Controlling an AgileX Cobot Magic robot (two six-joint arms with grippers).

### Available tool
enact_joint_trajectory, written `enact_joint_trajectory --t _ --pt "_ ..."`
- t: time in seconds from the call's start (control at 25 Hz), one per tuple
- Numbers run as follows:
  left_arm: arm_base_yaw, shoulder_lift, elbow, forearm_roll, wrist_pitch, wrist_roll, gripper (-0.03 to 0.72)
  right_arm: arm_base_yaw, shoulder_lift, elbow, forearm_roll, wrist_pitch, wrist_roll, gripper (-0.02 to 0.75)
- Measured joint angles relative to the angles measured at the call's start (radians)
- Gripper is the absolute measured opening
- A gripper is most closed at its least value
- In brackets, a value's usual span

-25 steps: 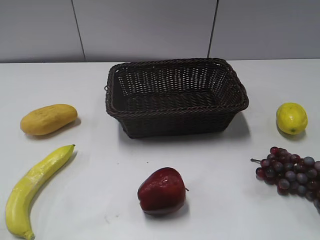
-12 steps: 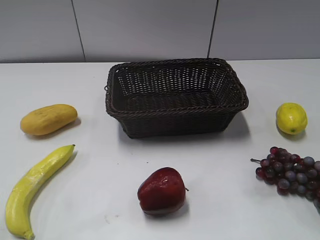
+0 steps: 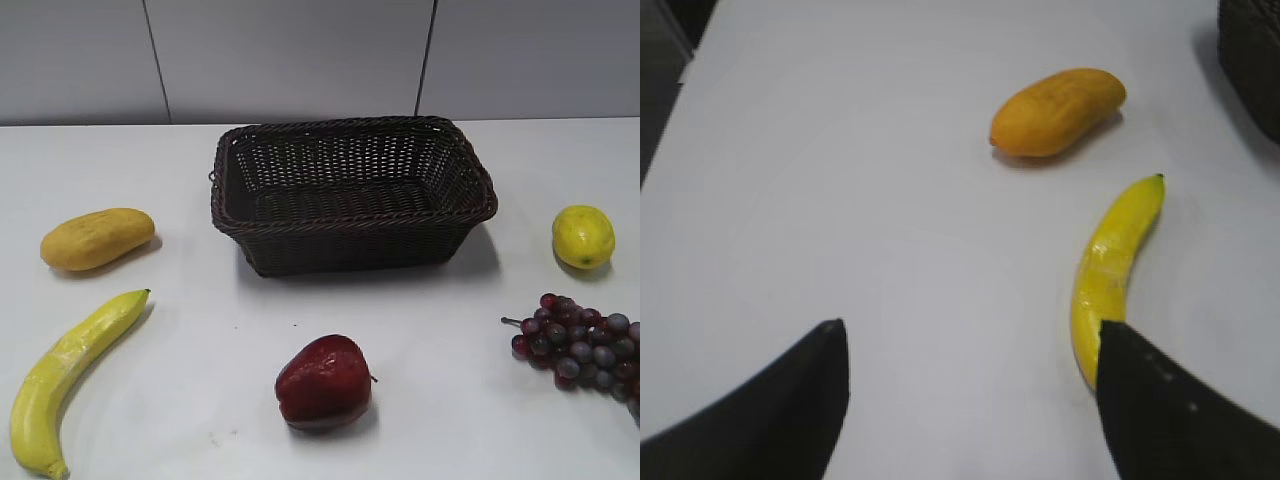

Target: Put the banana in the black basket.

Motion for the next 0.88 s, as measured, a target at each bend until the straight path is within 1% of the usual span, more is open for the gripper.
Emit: enact_joint_trajectory --t 0.12,0.2,0.28,0.4,0.52,0.88 --pt "-0.088 0.072 -0.001 0.000 0.000 0.007 0.569 0.000 0.000 0.000 0.000 0.000 0.000 0.593" --pt "-0.134 0.127 -0.001 0.000 -0.009 0.007 0.568 0.000 0.000 0.000 0.000 0.000 0.000 0.593" --pt "-0.171 0.183 -0.002 0.002 -0.023 0.008 0.567 0.000 0.000 0.000 0.000 0.000 0.000 0.593" --pt "-0.207 0.286 -0.004 0.005 -0.059 0.014 0.567 0.000 0.000 0.000 0.000 0.000 0.000 0.593" --pt "-0.218 0.399 -0.004 0.007 -0.125 0.018 0.567 0.000 0.000 0.000 0.000 0.000 0.000 0.593" --pt "-0.219 0.787 -0.004 0.002 -0.296 0.033 0.566 0.000 0.000 0.000 0.000 0.000 0.000 0.593"
